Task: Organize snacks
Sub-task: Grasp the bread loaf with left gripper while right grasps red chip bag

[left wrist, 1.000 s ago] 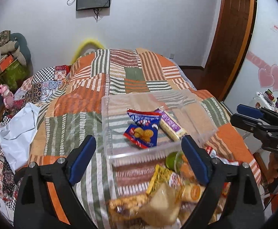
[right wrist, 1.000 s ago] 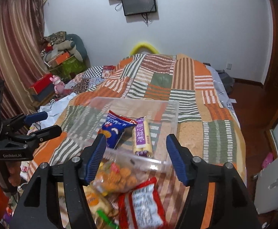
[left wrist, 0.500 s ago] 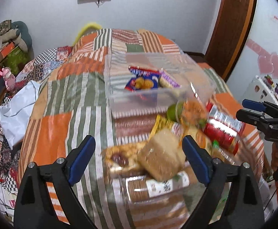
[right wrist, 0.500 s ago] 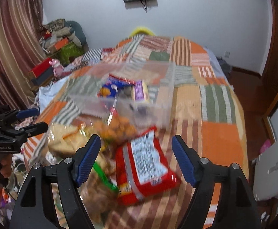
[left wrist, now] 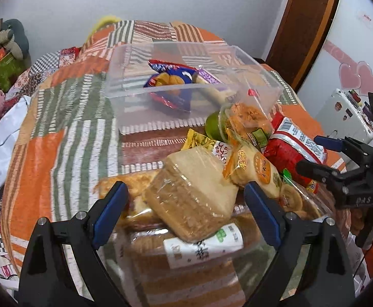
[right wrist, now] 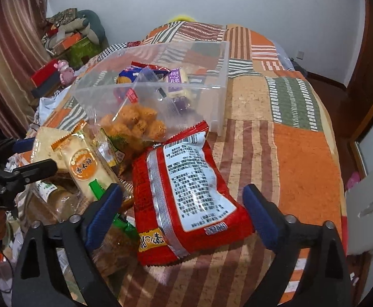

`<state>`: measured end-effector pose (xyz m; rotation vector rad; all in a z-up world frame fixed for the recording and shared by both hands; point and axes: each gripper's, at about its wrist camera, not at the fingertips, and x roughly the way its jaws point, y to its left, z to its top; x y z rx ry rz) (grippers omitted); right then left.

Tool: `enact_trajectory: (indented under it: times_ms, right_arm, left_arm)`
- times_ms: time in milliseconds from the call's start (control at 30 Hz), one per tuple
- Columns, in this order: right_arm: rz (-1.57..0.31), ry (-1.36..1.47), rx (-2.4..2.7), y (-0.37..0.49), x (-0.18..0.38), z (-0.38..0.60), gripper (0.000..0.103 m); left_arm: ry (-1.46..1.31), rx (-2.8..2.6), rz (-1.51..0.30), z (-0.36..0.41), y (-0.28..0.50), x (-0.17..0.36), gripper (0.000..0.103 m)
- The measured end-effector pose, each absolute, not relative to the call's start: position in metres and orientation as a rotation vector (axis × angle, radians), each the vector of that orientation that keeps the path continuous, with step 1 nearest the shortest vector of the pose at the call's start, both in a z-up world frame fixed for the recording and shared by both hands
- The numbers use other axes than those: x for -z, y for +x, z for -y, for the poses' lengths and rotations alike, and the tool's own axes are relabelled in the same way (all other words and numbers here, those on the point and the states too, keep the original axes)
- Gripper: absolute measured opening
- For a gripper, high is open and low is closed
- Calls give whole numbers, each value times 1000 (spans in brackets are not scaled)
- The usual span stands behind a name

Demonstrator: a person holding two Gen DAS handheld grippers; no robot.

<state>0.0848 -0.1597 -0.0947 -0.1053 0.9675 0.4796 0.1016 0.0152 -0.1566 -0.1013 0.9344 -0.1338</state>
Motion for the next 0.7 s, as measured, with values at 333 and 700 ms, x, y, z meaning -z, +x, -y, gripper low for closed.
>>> enact_trajectory:
  times_ms: [333, 700]
  right_arm:
    - [-1043, -18, -508, 92, 115, 165, 78]
    - [-1007, 62, -513, 83, 99, 187, 30]
  left_arm:
    - [-68, 153, -886, -6, 102, 162, 74]
    - [-158, 139, -846, -29, 97, 146, 47]
